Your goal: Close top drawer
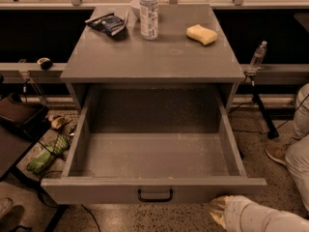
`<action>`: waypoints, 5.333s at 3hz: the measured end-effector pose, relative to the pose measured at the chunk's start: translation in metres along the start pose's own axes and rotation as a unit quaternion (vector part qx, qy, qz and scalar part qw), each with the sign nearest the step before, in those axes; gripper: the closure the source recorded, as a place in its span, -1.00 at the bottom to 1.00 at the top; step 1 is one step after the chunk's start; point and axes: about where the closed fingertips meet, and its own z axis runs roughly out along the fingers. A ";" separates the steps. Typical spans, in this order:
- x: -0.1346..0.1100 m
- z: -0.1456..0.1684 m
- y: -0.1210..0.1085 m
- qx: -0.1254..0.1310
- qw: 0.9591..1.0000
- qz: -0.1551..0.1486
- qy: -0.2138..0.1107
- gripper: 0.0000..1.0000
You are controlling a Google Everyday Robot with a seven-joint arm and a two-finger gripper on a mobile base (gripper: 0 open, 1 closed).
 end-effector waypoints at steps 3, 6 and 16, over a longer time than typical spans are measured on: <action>-0.053 0.012 -0.045 0.009 0.994 -0.101 -0.028 1.00; -0.078 0.058 -0.104 0.006 0.991 -0.125 -0.043 1.00; -0.132 0.133 -0.216 0.007 0.987 -0.153 -0.049 -0.83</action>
Offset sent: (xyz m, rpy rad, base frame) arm 0.0572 0.0430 0.0421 -0.0858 -0.1234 0.2111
